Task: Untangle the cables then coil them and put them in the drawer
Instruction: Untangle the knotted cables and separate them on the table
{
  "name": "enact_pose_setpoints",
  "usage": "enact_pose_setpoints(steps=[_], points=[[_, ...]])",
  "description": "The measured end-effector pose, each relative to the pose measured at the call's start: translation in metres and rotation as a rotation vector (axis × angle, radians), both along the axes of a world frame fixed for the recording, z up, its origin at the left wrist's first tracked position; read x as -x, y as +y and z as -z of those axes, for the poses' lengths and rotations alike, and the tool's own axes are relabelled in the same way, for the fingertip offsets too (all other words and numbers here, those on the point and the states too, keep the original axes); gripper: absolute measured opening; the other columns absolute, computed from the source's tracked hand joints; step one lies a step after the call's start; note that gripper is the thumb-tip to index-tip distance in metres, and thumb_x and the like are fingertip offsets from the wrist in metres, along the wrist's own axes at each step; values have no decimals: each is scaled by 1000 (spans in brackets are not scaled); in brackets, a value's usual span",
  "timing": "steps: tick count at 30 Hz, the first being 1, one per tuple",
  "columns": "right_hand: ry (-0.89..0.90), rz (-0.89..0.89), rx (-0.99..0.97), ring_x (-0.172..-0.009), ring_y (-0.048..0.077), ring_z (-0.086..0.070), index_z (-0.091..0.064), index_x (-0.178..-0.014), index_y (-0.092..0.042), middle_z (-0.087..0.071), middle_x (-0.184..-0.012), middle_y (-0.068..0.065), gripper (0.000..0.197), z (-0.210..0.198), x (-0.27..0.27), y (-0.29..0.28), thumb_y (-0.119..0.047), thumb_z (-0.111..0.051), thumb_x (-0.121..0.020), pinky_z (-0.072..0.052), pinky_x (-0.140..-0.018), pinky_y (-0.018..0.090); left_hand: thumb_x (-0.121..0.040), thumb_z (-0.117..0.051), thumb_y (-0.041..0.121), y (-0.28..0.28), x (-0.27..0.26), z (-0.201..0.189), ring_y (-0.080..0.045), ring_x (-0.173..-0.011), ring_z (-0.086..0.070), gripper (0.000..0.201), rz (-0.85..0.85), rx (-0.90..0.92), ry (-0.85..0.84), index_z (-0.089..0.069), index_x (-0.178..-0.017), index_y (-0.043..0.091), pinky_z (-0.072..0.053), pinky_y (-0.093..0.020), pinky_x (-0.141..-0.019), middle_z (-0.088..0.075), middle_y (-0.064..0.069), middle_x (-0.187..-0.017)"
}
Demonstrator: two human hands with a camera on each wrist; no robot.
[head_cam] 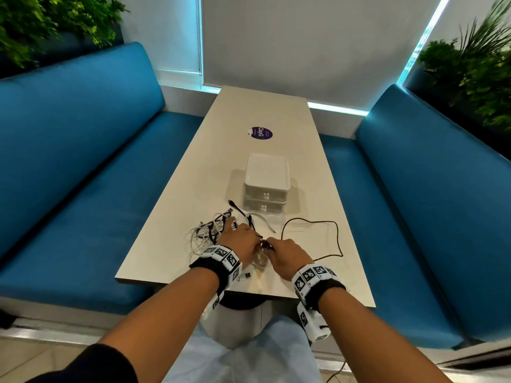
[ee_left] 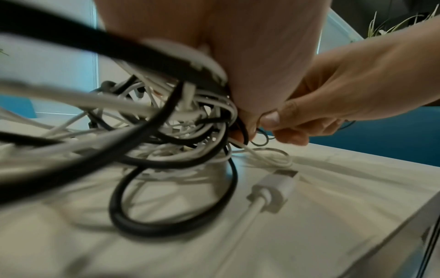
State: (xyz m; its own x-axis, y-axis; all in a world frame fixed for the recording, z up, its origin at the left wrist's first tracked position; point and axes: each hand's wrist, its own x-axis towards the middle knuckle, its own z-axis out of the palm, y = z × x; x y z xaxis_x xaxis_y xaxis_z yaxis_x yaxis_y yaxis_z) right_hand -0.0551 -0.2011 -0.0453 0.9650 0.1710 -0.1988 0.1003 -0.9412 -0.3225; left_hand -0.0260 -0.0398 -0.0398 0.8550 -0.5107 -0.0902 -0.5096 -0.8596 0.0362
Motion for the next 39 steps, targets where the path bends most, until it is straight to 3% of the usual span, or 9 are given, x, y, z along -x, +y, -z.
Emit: enact_pose_setpoints(steps=[3, 10, 15, 20, 23, 27, 29, 32, 39], points=[[43, 14, -59, -87, 32, -63, -59, -98, -25, -68, -93, 8, 20, -6, -9, -3, -37, -43, -96, -53, -77, 45, -97, -39, 28, 2, -3, -4, -15, -127, -42, 28, 7, 50, 0, -66, -105, 27, -1, -60, -113, -64, 10, -116], [17, -35, 79, -89, 31, -62, -64, -104, -27, -66, -99, 7, 26, -16, -14, -10, -42, -44, -97, -51, -73, 37, -94, -43, 39, 8, -8, 3, -15, -122, -48, 27, 31, 63, -53, -67, -102, 28, -3, -58, -110, -66, 11, -109], [27, -7, 46, -87, 25, -62, -64, -95, -33, -67, -95, -2, 18, -20, -15, -28, -40, -48, -94, -53, -77, 38, -92, -45, 42, 14, -11, 1, -16, -112, -53, 25, 47, 48, -77, -67, -94, 30, -10, -59, -110, -66, 13, -100], [39, 45, 34, -85, 21, -62, -65, -92, -36, -67, -92, -7, 17, -19, -17, -42, -40, -48, -93, -53, -76, 35, -87, -46, 44, 10, -13, -2, -15, -107, -56, 24, 8, 79, -57, -66, -91, 33, -8, -58, -112, -66, 15, -94], [60, 81, 13, -85, 22, -63, -62, -88, -37, -68, -92, -5, 16, -16, -15, -44, -39, -47, -92, -54, -78, 36, -85, -55, 52, 14, -13, -4, -16, -117, -52, 25, 13, 134, 12, -63, -104, 39, -8, -57, -112, -62, 18, -111], [27, 98, -13, -88, 28, -64, -65, -100, -31, -69, -96, 3, 23, -9, -13, -37, -45, -48, -93, -54, -79, 40, -82, -68, 46, 22, -9, -6, -17, -139, -35, 73, 49, 249, 101, -32, -146, 42, -11, -53, -116, -33, 8, -154], [8, 89, -9, -88, 30, -64, -64, -103, -29, -69, -97, 6, 25, -8, -14, -35, -45, -48, -94, -54, -79, 41, -78, -73, 43, 26, -10, -7, -18, -139, -34, 84, 47, 306, 101, -27, -149, 38, -15, -50, -117, -27, 5, -156], [13, 76, 13, -87, 29, -63, -64, -104, -32, -68, -100, 5, 24, -9, -15, -37, -45, -46, -95, -54, -79, 41, -77, -74, 48, 30, -11, -3, -18, -135, -39, 76, 63, 295, 48, -39, -142, 32, -19, -44, -116, -36, 4, -150], [-20, 80, 102, -92, 27, -63, -64, -110, -33, -68, -104, 1, 27, -15, -14, -48, -45, -44, -98, -52, -77, 34, -83, -58, 59, 39, -9, -4, -12, -136, -37, 67, 10, 221, 39, -37, -141, 34, -1, -47, -118, -40, 10, -148]])
